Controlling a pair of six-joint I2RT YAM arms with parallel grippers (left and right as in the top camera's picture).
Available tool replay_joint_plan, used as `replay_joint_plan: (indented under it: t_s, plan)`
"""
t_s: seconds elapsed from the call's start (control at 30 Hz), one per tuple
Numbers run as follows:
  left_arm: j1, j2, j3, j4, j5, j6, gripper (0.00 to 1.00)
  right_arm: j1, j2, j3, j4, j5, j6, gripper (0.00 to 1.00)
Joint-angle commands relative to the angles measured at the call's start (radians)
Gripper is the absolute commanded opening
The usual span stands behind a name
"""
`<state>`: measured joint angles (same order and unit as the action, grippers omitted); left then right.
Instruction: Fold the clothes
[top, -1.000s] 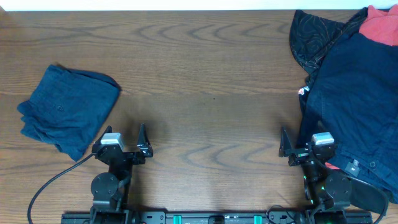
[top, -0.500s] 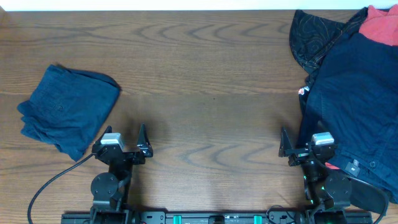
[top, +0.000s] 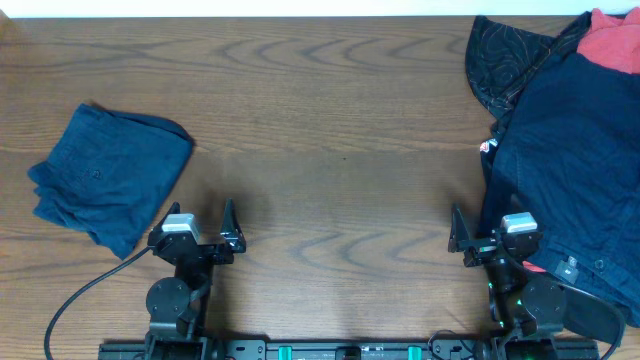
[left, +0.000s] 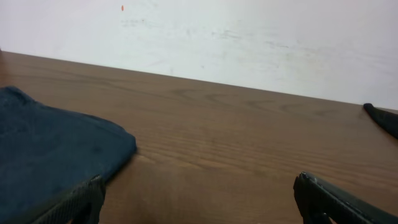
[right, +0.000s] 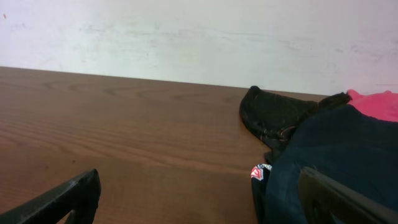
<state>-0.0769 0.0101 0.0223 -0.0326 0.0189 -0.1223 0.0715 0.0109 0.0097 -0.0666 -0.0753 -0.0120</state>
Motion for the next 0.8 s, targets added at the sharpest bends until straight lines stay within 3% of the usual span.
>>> replay_joint_plan:
  t_s: [0.0,0.43,0.63,0.77]
  plan:
    - [0.002,-0.004,-0.018,-0.038,-0.016,0.017,0.98,0.014,-0.005,-0.005,0.000,-0.004,-0.011,0.99]
    - [0.003,-0.004,-0.018,-0.037,-0.016,0.016,0.98,0.014,-0.004,-0.005,0.000,-0.005,-0.011,0.99]
    - [0.002,0.006,-0.017,-0.037,0.015,-0.003,0.98,0.014,0.000,-0.003,0.004,-0.011,0.203,0.99]
    - [0.002,0.034,0.016,-0.042,0.106,-0.018,0.98,0.014,0.007,0.011,-0.003,-0.071,0.221,0.99]
